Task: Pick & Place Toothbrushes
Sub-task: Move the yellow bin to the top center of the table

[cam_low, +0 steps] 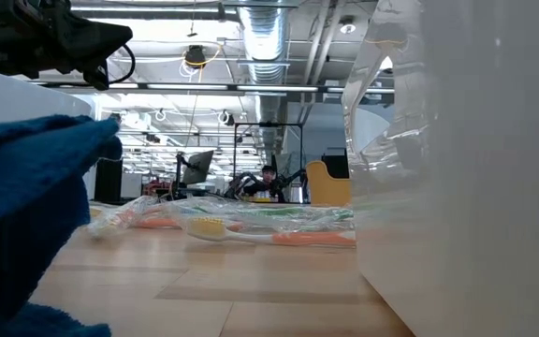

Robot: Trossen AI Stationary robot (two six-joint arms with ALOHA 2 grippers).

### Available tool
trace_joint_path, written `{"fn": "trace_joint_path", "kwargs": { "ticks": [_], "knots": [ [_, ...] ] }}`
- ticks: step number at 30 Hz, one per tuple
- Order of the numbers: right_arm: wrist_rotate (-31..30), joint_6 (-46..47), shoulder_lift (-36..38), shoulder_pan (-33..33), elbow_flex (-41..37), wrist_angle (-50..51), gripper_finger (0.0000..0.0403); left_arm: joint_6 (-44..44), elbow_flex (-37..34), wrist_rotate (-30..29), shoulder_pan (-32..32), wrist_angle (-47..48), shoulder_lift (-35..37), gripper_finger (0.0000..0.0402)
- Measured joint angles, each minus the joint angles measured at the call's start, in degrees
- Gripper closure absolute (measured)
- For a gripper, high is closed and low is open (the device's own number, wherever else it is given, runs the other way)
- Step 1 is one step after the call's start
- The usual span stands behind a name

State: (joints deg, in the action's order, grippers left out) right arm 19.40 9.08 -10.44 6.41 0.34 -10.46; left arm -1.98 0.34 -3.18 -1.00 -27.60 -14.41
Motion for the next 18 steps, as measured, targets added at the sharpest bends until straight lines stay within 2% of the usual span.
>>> {"fn": "trace_joint_path", "kwargs": {
  "ticks": [3,7,10,13,18],
  "knots": [
    [0.0,-0.01,-0.01,-0.02,0.01,0.0,0.0242,1.39,0.01,-0.02,0.0,-3.4,-0.07,0.0398],
    [0.0,-0.01,-0.01,-0.01,0.01,0.0,0.0242,1.63,0.02,-0.02,0.0,-14.65,-0.33,0.0398],
    [0.0,0.0,0.0,0.0,0.02,0.02,0.0242,2.38,2.32,-0.01,0.01,-14.89,-2.43,0.0398],
    [0.0,-0.02,0.0,0.0,0.0,0.02,0.0242,3.57,7.66,-0.01,0.09,-14.98,-8.71,0.0398],
    [0.0,-0.02,0.0,0.0,0.0,0.01,0.0242,8.12,19.31,-0.02,0.09,-14.58,-24.55,0.0398]
  ]
}}
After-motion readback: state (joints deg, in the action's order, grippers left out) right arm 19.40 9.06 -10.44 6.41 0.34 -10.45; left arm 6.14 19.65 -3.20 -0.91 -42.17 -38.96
